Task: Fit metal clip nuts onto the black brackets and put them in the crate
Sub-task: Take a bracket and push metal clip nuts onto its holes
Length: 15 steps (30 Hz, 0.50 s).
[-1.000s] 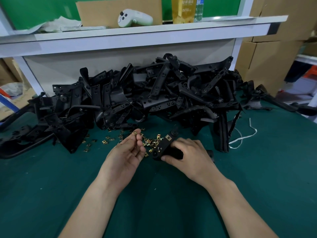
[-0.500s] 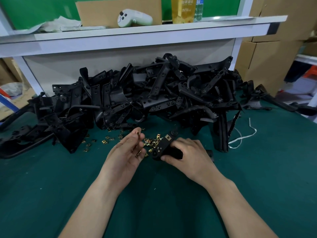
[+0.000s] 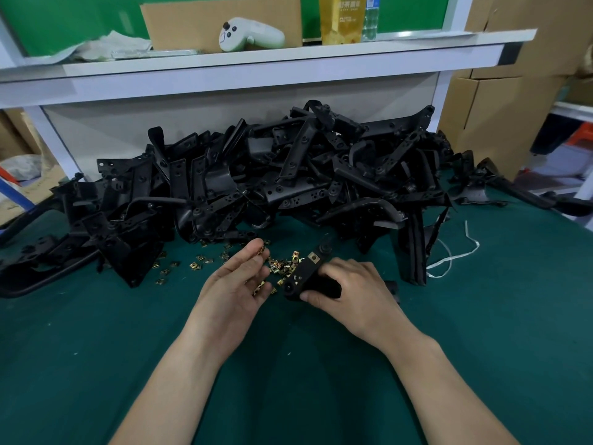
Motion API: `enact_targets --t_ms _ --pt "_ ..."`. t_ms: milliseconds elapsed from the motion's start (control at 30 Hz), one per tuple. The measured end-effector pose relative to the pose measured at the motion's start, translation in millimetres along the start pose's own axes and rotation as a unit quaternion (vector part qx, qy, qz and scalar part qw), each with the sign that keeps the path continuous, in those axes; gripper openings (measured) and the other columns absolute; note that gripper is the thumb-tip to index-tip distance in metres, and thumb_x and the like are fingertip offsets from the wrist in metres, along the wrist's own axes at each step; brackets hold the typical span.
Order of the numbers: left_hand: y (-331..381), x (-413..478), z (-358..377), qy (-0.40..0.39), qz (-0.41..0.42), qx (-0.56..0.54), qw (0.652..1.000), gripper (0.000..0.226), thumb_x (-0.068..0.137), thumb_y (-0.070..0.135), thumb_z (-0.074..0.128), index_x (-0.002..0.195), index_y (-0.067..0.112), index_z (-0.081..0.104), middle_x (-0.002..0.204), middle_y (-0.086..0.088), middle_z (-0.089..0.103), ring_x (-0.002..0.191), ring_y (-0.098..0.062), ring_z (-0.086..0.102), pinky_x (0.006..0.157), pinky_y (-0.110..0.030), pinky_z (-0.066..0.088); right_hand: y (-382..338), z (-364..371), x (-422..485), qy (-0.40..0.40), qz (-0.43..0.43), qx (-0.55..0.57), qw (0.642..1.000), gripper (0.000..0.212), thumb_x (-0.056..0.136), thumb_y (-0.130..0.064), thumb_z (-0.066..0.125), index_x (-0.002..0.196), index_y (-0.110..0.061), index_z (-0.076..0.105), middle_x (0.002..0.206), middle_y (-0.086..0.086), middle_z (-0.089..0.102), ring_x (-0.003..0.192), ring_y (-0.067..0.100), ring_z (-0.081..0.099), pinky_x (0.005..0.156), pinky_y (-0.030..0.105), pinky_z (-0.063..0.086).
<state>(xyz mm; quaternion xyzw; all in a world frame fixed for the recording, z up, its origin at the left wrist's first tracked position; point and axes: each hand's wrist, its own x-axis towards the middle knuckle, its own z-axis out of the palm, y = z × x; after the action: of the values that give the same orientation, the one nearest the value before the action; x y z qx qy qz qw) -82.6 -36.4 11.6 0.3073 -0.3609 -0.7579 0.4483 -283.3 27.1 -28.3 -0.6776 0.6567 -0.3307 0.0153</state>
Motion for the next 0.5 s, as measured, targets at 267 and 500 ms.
enact_targets --t_ms 267,500 --pt "0.6 -0.2 -0.9 -0.011 -0.002 0.003 1.000 0.031 0.091 0.017 0.066 0.121 0.018 0.072 0.105 0.004 0.072 0.078 -0.006 0.065 0.079 -0.027 0.049 -1.3 -1.3 0.1 -0.003 0.001 -0.007 1.000 0.041 0.088 -0.068 0.056 0.107 -0.032 0.063 0.104 -0.021 0.060 0.095 0.004 0.047 0.092 0.025 0.027" --pt "1.8 -0.4 -1.4 -0.034 -0.008 0.017 0.999 0.018 0.097 0.023 0.062 0.109 0.024 0.075 0.104 0.006 0.072 0.080 -0.005 0.064 0.081 -0.027 0.048 -1.8 -2.2 0.0 -0.007 0.006 -0.007 1.000 0.043 0.089 -0.067 0.057 0.109 -0.030 0.064 0.108 -0.019 0.061 0.099 0.005 0.049 0.095 0.025 0.027"
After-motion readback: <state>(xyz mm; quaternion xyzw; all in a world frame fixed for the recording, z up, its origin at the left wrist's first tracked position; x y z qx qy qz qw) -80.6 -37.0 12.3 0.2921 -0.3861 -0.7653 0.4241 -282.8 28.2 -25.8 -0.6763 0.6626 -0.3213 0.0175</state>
